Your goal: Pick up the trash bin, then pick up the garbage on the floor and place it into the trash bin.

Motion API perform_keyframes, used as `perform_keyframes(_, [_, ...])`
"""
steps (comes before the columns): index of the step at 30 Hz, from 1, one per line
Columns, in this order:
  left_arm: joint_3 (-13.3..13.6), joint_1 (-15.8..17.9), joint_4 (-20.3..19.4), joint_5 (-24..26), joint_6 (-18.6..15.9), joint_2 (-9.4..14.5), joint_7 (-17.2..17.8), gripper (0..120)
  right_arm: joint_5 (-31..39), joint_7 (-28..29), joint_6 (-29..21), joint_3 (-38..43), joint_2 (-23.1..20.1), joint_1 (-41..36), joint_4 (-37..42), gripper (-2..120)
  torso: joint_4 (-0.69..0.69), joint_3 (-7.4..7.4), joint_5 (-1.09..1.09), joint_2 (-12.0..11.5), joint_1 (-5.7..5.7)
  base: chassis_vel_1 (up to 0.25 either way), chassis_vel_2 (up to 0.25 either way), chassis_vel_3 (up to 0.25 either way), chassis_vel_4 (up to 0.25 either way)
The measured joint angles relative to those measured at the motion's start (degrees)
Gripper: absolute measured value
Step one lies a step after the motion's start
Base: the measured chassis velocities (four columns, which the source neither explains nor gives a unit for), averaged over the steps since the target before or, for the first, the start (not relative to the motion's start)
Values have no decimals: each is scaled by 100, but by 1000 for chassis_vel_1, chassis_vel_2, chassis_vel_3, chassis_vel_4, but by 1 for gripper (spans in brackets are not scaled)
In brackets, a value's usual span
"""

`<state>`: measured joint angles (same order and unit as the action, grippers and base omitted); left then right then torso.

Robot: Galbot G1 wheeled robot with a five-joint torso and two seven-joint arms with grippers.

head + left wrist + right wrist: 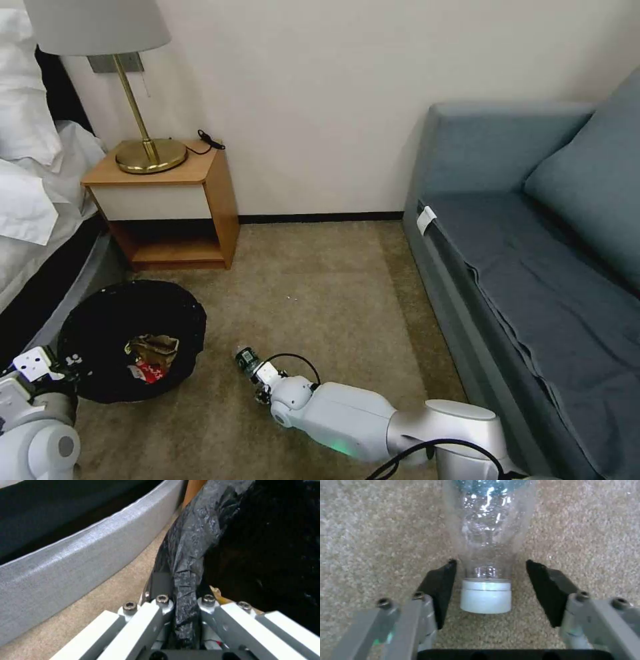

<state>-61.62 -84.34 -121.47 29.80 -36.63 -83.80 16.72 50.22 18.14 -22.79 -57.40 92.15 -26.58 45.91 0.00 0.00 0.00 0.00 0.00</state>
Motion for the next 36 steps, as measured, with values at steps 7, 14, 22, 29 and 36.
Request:
perform_keyframes(7, [12,2,22,-25,19,-15,-4,2,-15,-74,14,9,-1,-3,-4,36,0,0,0,0,0,0,0,0,0])
perform_keyframes(14, [11,1,20,-28,21,-14,-6,2,-16,-116,36,-9,-3,-2,53,28,0,0,0,0,0,0,0,0,0])
perform_keyframes(22, [3,-12,9,-27,21,-14,-7,2,52,-89,38,-27,-1,54,280,28,0,0,0,0,0,0,0,0,0])
perform_keyframes(29, [2,-1,11,-21,21,-7,-8,2,87,-31,34,-43,-1,71,431,28,0,0,0,0,0,0,0,0,0])
perform_keyframes(36, [-5,6,21,-13,21,18,-8,2,193,136,-28,-14,-313,285,738,28,0,0,0,0,0,0,0,0,0])
